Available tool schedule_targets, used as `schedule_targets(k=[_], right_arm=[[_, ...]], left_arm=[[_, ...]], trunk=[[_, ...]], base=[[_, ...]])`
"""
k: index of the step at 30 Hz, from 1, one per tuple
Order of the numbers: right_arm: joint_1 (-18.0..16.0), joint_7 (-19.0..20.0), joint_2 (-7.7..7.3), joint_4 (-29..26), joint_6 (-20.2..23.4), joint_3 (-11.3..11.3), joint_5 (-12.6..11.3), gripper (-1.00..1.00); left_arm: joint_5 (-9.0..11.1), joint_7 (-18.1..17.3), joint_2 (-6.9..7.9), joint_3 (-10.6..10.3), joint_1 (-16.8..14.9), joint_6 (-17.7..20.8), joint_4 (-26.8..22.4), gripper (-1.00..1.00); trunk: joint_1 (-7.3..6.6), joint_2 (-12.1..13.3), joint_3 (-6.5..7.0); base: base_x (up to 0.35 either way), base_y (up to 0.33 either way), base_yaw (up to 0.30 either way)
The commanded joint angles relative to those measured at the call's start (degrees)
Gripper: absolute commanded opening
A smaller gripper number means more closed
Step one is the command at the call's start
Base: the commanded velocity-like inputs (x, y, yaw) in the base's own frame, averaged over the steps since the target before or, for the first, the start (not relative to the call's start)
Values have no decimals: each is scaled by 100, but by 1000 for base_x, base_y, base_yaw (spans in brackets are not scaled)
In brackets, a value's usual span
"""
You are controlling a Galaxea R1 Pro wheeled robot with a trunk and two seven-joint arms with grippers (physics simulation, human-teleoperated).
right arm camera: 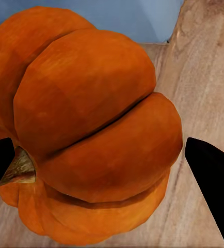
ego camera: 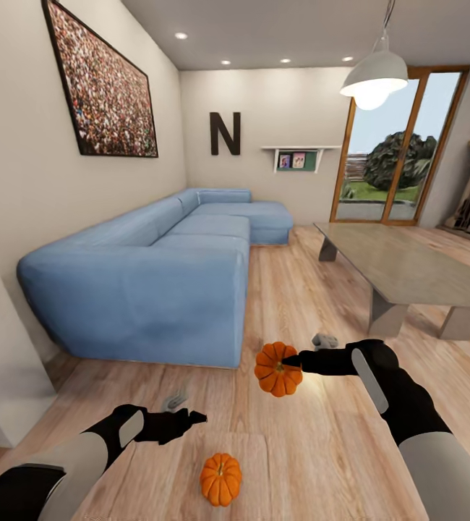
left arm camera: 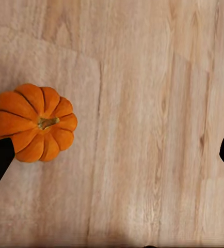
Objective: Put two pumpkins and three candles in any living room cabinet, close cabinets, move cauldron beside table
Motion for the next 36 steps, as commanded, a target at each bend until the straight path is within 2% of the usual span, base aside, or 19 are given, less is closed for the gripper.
schedule_targets(k=[1,7,10,19,34,36], right_arm=[[-5,38,-4,-5,15,5,15,-100],[-5,40,2,-8,15,18,15,-100],[-5,45,-1,-8,15,20,15,-100],[83,47,3,-85,15,21,15,-100],[100,49,-3,-207,15,15,15,-100],[101,50,-3,-209,15,13,15,-100]], left_arm=[[58,-5,2,-44,-2,41,-6,100],[45,7,-65,-46,-2,56,77,100],[41,49,-95,-116,-2,34,200,100],[39,47,-103,-156,-2,-1,307,100],[39,55,-136,-161,-3,11,237,100],[39,35,-161,-163,-3,45,41,100]], trunk=[[1,-5,-28],[16,-13,-162],[24,-17,-238],[47,-29,-506],[86,-49,-965],[91,-51,-1026]], base=[[1,0,0],[0,0,0],[0,0,35],[0,0,84],[0,0,92],[0,0,92]])
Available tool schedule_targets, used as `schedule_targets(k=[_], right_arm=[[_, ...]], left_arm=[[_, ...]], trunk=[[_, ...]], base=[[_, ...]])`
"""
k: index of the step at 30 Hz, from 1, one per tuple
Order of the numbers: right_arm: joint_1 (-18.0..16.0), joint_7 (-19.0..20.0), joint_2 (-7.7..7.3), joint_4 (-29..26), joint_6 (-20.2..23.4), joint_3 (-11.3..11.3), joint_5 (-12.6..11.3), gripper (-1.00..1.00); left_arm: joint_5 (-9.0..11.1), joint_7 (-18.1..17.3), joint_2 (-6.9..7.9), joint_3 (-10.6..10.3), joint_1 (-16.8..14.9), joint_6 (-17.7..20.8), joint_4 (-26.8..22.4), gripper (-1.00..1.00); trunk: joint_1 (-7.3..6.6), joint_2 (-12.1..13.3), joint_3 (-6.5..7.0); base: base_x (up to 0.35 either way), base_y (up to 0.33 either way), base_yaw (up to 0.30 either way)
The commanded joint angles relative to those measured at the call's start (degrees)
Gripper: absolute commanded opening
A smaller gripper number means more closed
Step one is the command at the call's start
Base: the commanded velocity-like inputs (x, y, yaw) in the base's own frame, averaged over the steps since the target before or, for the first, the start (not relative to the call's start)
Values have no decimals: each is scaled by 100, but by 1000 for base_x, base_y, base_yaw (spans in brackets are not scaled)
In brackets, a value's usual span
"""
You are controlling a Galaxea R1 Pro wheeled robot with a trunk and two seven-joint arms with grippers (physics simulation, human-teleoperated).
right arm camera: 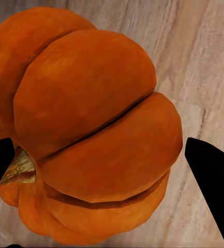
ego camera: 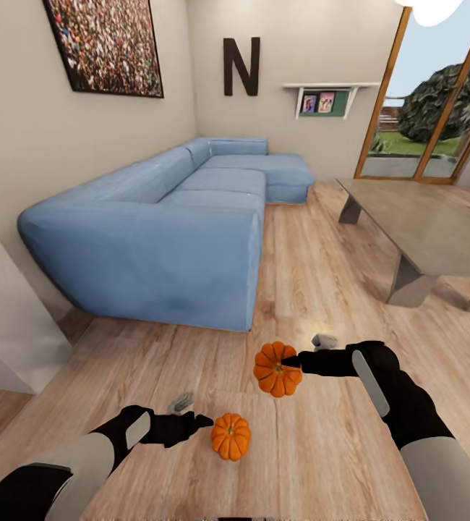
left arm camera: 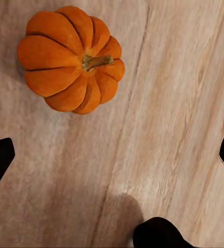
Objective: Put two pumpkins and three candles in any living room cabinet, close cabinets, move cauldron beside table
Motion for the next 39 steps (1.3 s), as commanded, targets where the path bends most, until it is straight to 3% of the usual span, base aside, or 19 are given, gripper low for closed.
schedule_targets(k=[1,8,13,21,27,29,39], right_arm=[[-6,39,-5,-7,15,3,17,-100],[-5,43,-7,-78,15,-4,17,-100],[-6,39,-7,-100,15,3,17,-100],[-7,37,-7,-102,15,-12,17,-100],[-6,37,-7,-102,15,-15,17,-100],[-6,37,-7,-102,15,-7,17,-100],[-7,37,-7,-102,15,-11,17,-100]], left_arm=[[58,-8,-1,-52,-1,52,-117,100],[57,-34,-83,-66,-14,346,-415,100],[64,-137,-155,-494,-15,329,-437,100],[65,-179,-151,-626,-13,324,-443,100],[69,-241,-128,-627,-10,-161,-438,100],[66,-257,-128,-632,-10,-525,-397,100],[66,-261,-142,-641,-10,-720,-373,100]], trunk=[[1,-4,-36],[19,-13,-245],[32,-20,-371],[52,-31,-540],[52,-31,-536],[52,-31,-536],[52,-31,-536]], base=[[0,0,92],[0,0,86],[0,0,17],[0,0,-104],[0,0,-36],[3,0,-3],[180,0,0]])
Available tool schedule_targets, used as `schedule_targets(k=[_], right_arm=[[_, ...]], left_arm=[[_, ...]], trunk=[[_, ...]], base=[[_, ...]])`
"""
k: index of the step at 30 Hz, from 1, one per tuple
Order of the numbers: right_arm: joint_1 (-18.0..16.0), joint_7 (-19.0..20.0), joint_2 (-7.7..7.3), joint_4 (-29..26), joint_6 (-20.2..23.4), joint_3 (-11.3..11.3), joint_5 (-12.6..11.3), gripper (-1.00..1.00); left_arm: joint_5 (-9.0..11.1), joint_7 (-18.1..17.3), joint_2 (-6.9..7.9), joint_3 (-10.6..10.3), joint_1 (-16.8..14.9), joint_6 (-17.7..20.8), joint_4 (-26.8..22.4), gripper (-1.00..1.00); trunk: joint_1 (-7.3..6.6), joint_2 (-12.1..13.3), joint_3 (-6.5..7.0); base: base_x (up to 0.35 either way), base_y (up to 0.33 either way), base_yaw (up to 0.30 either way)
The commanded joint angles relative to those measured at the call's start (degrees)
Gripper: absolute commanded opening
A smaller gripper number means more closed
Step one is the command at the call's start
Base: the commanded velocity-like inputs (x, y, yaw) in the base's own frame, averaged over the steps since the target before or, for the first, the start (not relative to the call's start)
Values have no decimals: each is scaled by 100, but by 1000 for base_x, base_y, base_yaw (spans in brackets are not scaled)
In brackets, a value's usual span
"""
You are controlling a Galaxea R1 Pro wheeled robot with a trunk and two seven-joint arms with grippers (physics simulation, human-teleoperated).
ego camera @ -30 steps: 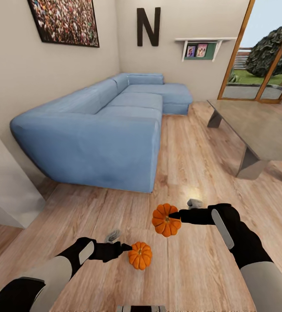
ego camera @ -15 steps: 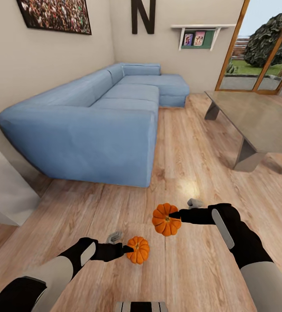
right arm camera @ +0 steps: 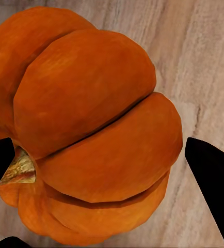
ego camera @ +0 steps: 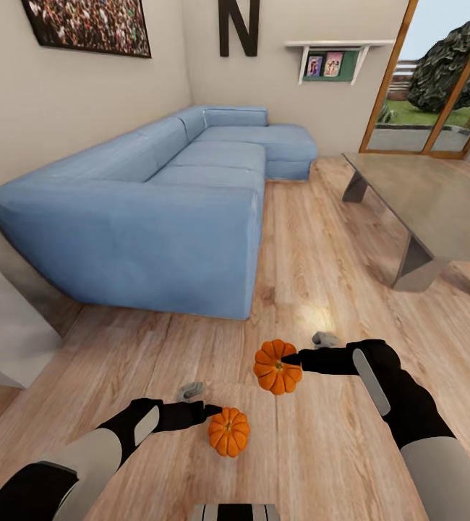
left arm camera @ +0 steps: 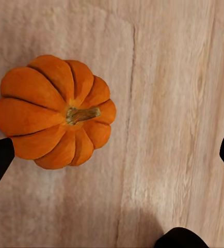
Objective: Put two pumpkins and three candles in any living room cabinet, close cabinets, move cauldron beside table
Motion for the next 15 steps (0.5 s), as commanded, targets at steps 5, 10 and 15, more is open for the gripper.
schedule_targets(k=[5,10,15], right_arm=[[-2,42,-4,-3,15,6,22,-100],[-4,41,-4,-3,15,4,22,-100],[-2,42,-4,-4,15,3,22,-100]], left_arm=[[59,-6,-9,-38,-2,40,-4,100],[59,-10,-12,-40,-2,42,-6,100],[59,-12,-18,-38,-2,37,-7,100]], trunk=[[0,-2,-4],[5,-4,-49],[18,-11,-160]], base=[[33,0,0],[5,0,0],[0,0,0]])
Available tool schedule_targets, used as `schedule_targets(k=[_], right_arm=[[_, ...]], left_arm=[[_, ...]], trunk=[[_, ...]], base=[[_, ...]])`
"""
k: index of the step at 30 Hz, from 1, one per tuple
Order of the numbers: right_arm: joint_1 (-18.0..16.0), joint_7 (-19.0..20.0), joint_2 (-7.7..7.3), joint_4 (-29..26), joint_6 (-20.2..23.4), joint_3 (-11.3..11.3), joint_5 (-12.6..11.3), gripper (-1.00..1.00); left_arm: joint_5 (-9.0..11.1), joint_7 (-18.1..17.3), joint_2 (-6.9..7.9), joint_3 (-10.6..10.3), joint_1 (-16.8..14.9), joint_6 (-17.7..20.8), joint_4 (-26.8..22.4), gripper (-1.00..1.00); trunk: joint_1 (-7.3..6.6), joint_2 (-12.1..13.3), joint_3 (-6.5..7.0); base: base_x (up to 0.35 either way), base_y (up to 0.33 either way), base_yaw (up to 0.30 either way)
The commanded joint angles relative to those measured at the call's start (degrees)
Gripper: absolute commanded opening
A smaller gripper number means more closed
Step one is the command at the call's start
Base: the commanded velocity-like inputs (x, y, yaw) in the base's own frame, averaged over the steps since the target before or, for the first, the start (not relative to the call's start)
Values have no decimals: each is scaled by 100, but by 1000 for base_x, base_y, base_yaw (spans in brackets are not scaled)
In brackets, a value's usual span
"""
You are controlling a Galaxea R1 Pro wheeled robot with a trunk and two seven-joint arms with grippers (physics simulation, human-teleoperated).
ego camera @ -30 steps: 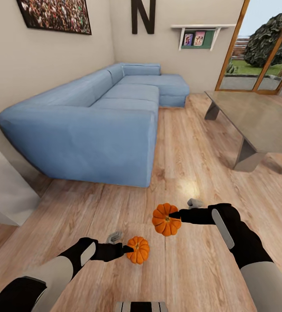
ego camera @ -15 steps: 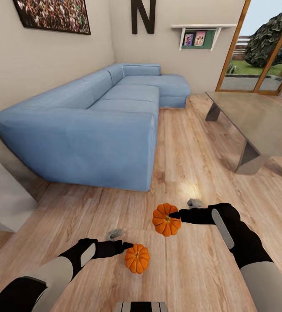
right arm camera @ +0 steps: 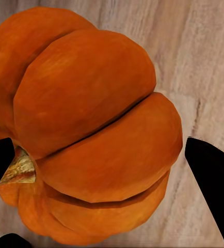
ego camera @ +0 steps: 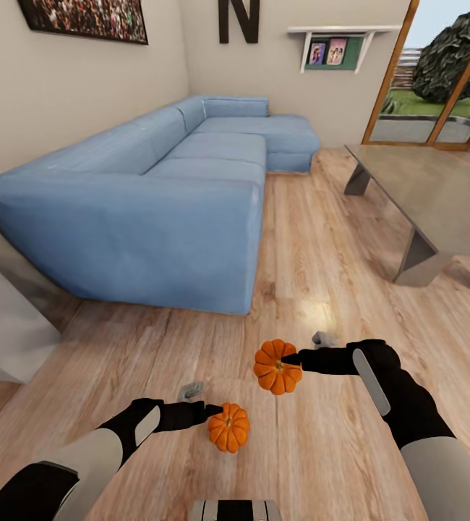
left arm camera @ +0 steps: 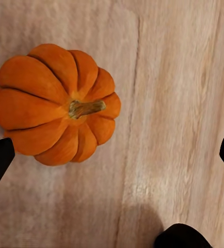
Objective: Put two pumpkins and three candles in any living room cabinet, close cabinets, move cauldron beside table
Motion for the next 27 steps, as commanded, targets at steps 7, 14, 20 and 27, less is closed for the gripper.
schedule_targets(k=[7,14,20,27], right_arm=[[-3,42,-4,-3,15,10,21,-100],[-4,41,-4,-3,15,14,21,-100],[-7,40,-4,-3,15,18,18,-100],[-6,39,-4,-3,15,15,18,-100]], left_arm=[[61,3,1,-35,-2,21,-1,100],[60,11,1,-35,-2,-72,0,100],[61,36,-6,-35,-2,-219,14,100],[59,30,-12,-35,-2,-244,18,100]], trunk=[[16,-12,-160],[34,-21,-315],[50,-29,-448],[58,-33,-514]], base=[[0,0,0],[0,0,0],[0,0,0],[0,0,0]])
